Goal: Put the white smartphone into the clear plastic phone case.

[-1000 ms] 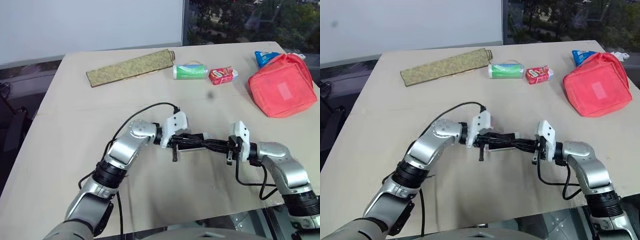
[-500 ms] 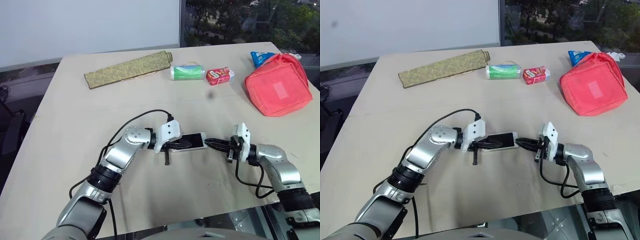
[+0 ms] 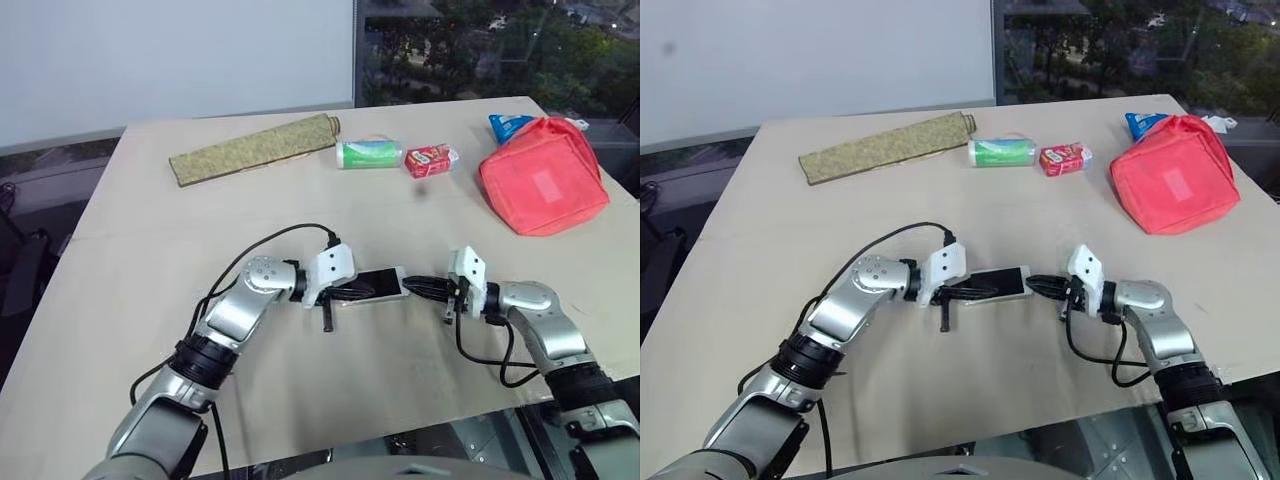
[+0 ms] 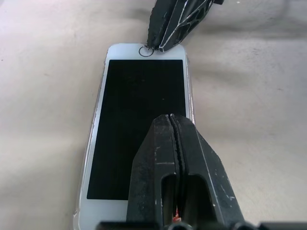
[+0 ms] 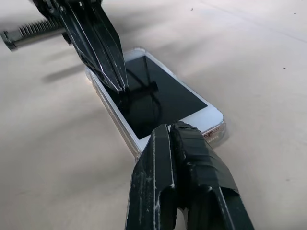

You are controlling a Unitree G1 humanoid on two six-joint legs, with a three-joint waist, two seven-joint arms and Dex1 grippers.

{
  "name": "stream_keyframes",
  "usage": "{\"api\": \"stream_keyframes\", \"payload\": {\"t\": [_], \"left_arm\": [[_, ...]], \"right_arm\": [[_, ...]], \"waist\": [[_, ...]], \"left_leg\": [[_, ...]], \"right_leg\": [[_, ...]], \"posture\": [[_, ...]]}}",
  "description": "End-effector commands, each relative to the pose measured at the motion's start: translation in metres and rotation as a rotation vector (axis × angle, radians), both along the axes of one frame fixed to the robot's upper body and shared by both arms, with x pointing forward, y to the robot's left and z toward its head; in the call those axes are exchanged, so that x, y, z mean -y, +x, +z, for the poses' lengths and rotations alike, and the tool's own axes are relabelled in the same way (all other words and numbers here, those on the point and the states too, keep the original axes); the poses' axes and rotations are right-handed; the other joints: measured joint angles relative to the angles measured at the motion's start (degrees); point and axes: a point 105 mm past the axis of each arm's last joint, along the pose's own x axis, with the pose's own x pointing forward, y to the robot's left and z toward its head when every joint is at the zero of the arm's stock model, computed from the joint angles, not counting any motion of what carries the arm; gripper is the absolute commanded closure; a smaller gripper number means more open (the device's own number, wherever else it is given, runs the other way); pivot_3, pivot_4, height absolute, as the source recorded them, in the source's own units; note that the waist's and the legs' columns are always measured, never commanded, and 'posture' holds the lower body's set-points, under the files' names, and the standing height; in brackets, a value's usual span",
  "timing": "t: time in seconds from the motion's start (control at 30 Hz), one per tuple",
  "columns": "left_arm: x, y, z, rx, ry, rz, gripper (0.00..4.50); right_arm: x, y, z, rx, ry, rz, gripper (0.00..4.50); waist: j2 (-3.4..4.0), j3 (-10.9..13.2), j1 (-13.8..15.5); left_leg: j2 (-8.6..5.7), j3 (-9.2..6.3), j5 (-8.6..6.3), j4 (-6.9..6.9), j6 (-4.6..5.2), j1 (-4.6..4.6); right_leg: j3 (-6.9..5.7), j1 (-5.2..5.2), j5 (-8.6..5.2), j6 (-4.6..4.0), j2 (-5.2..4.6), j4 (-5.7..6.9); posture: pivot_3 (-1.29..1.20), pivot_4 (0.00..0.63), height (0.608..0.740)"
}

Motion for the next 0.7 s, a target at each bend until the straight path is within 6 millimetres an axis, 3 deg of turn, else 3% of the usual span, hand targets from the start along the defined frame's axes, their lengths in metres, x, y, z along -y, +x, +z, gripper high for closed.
{"api": "stream_keyframes", "payload": {"t": [0.03, 0.23, 0.4, 0.53, 0.7], "left_arm": [[-0.009, -0.001, -0.013, -0.025, 0.051, 0.023, 4.5], [-0.012, -0.001, -0.015, -0.024, 0.056, 0.034, 4.5], [-0.011, 0.0, -0.016, -0.021, 0.046, 0.046, 4.5], [-0.01, 0.005, -0.008, 0.006, 0.0, 0.073, 4.5], [0.001, 0.008, 0.047, 0.049, -0.348, 0.136, 4.5]], "right_arm": [[0.011, -0.033, -0.078, -0.32, -0.228, -0.041, 4.44], [0.013, -0.037, -0.092, -0.387, -0.293, -0.058, 4.44], [0.013, -0.025, -0.088, -0.376, -0.295, -0.112, 4.44], [0.001, -0.018, -0.065, -0.308, -0.185, -0.071, 4.44], [-0.02, -0.018, -0.004, -0.103, 0.08, 0.075, 4.44]], "waist": [[-0.15, -0.24, 0.01], [-0.27, -1.13, 0.06], [-0.18, -1.22, 0.04], [0.13, -1.15, 0.04], [0.53, -0.38, 0.31]], "left_leg": [[0.01, 0.0, -0.01, -0.17, -0.02, 0.26], [0.2, -0.18, -0.17, -0.61, -0.3, 0.59], [0.24, -0.22, -0.19, -0.67, -0.33, 0.5], [0.35, -0.48, -0.21, -0.85, -0.37, 0.45], [0.35, -0.42, -0.21, -0.86, -0.38, 0.19]], "right_leg": [[0.01, 0.13, -0.01, -0.01, -0.12, -0.06], [-0.26, 0.31, -0.08, -0.1, -0.2, -0.35], [-0.38, 0.31, -0.08, -0.1, -0.37, -0.5], [-1.11, 0.26, -0.08, -0.1, -0.59, -1.23], [-1.81, 0.03, -0.08, -0.08, -1.2, -1.31]], "posture": [[0.0, 0.15, 0.74], [0.0, 0.15, 0.74], [0.0, 0.15, 0.74], [0.0, 0.15, 0.74], [0.0, 0.15, 0.74]]}}
